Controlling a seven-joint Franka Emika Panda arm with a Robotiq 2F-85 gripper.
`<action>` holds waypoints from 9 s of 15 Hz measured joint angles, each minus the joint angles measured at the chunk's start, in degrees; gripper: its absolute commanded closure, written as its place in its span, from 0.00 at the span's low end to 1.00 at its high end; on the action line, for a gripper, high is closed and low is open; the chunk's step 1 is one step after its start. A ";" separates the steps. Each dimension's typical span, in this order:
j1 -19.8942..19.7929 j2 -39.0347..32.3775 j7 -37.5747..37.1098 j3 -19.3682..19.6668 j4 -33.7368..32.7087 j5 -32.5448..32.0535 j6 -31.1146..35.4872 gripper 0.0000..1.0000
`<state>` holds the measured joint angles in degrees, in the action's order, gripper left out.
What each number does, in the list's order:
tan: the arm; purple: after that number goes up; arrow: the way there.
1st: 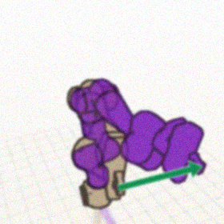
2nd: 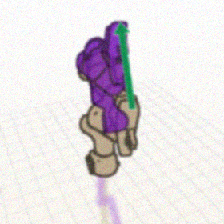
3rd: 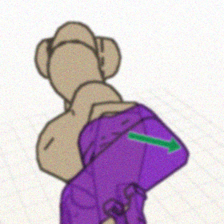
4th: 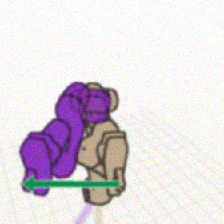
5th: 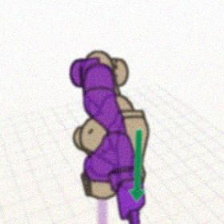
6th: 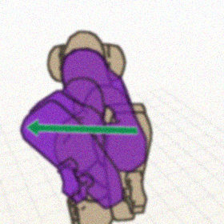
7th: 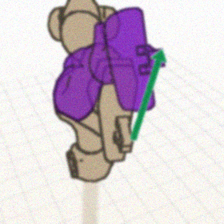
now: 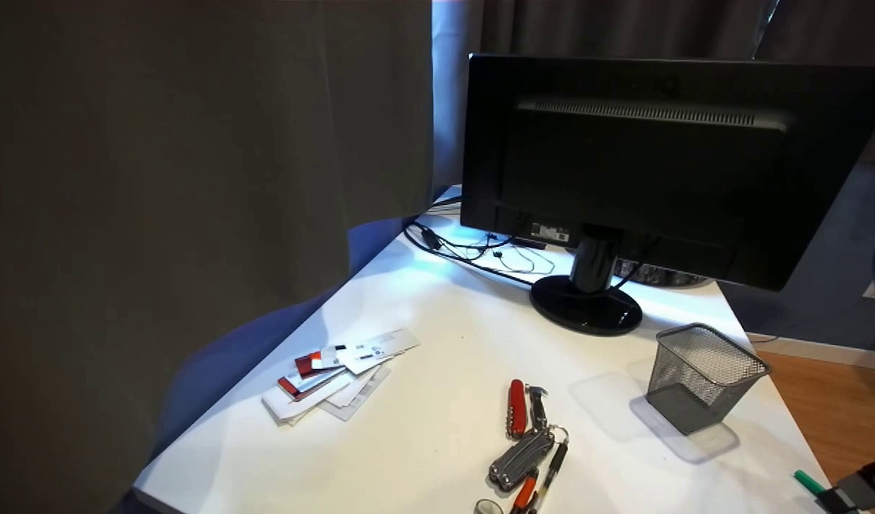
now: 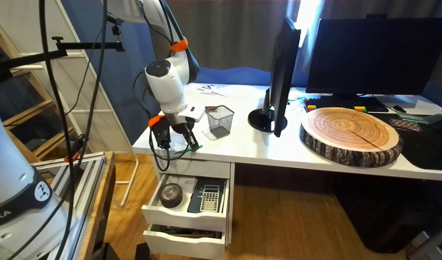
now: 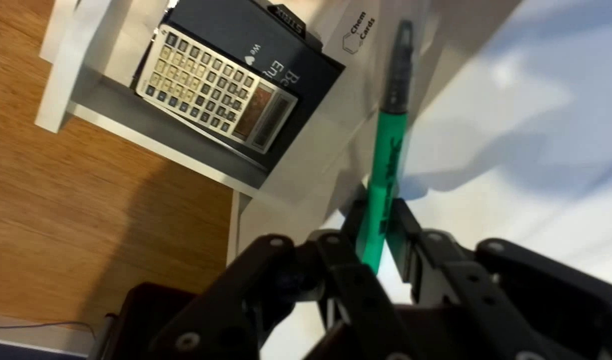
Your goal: Open the second top drawer, then put the green pencil in the second top drawer and close the drawer
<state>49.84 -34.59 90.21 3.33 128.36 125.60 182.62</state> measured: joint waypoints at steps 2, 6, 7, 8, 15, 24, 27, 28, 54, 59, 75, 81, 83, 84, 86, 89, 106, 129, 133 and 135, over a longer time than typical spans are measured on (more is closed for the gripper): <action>-1.48 1.08 0.00 0.12 2.11 -0.02 0.00 0.93; -4.51 3.14 0.04 0.20 5.66 -0.03 -0.11 0.93; -5.07 3.57 0.04 0.20 6.28 -0.03 -0.16 0.93; -5.56 3.91 0.04 0.16 6.81 -0.03 -0.19 0.93; -7.96 5.39 -0.17 -1.16 9.67 -0.02 -1.28 0.53; -9.98 6.97 -0.22 -3.39 11.08 -0.03 -1.60 0.00; -11.70 7.51 -0.22 -5.08 11.70 -0.99 -1.61 0.00; -12.79 7.89 -0.22 -6.03 12.23 -1.52 -1.62 0.00; -46.84 15.94 -18.33 -24.99 25.83 -36.05 -13.03 0.00; -47.21 9.34 -16.03 -22.21 20.82 -36.30 -13.04 0.00; -47.35 -10.38 2.35 -15.67 7.87 -31.18 -13.16 0.47; -47.34 -15.16 15.66 -12.64 2.38 -20.89 -13.92 0.90; -47.29 -16.87 20.64 -11.19 0.84 -17.46 -15.34 0.97; -47.25 -17.75 22.79 -10.49 0.20 -15.81 -16.15 0.99; -47.10 -19.45 26.78 -9.25 -0.86 -13.04 -17.73 1.00; -46.67 -21.86 31.44 -7.97 -2.42 -8.38 -20.33 0.96; -43.03 -29.35 32.37 -3.54 -4.83 3.99 -38.42 0.97; -36.77 -34.16 14.62 -4.29 -5.03 3.77 -64.16 0.97; -36.72 -34.19 14.44 -4.27 -5.04 3.77 -64.26 0.97; -36.67 -34.23 14.15 -4.30 -5.14 3.77 -64.31 0.97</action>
<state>13.17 -68.82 104.36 -0.97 123.21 129.37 118.32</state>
